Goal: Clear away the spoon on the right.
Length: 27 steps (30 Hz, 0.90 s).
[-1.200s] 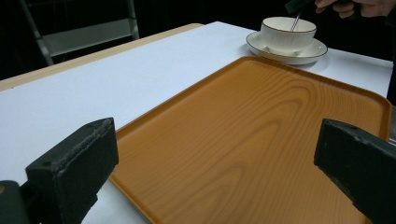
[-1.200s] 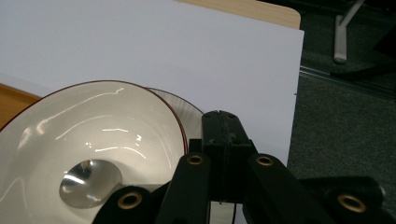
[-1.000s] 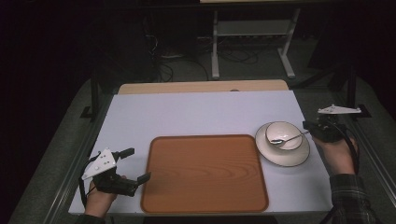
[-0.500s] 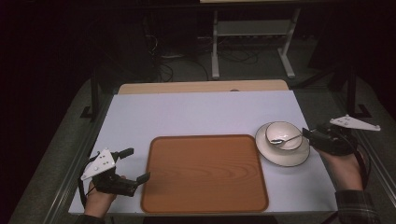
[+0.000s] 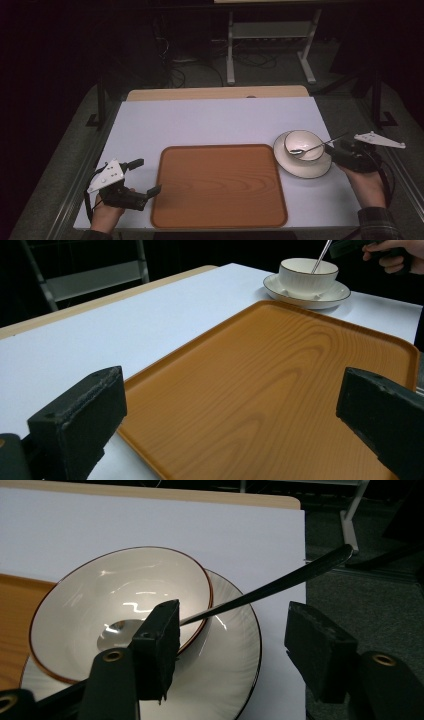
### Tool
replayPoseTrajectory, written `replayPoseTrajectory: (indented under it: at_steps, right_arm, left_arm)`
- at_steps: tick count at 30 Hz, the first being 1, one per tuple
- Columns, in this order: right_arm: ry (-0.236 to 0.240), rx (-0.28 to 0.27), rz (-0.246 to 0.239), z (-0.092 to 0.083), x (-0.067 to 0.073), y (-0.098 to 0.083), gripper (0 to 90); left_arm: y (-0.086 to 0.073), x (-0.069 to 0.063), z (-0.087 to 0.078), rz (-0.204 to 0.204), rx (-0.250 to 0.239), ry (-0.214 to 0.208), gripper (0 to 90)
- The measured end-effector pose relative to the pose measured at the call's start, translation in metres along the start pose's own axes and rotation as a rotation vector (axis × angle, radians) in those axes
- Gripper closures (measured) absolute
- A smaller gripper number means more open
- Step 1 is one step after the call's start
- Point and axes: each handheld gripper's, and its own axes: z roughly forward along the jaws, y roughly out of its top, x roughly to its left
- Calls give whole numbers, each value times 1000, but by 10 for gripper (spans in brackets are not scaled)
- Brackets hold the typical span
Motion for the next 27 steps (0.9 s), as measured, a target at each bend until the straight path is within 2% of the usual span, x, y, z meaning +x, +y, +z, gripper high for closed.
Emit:
replayPoseTrajectory:
  at_steps: [6,9,17,20,27]
  right_arm:
    - [21,9,41,14,-4,-1,382]
    - [47,10,65,24,-4,0,397]
    - [75,13,62,32,2,1,516]
    - [65,16,55,34,3,2,569]
    - [56,5,63,35,1,3,629]
  left_arm:
    - [0,0,1,0,0,-1,0]
    - [0,-1,1,2,1,-3,0]
    - [0,-1,1,2,1,-3,0]
    - [0,-1,0,4,0,-2,0]
    - [0,-1,0,4,0,-2,0]
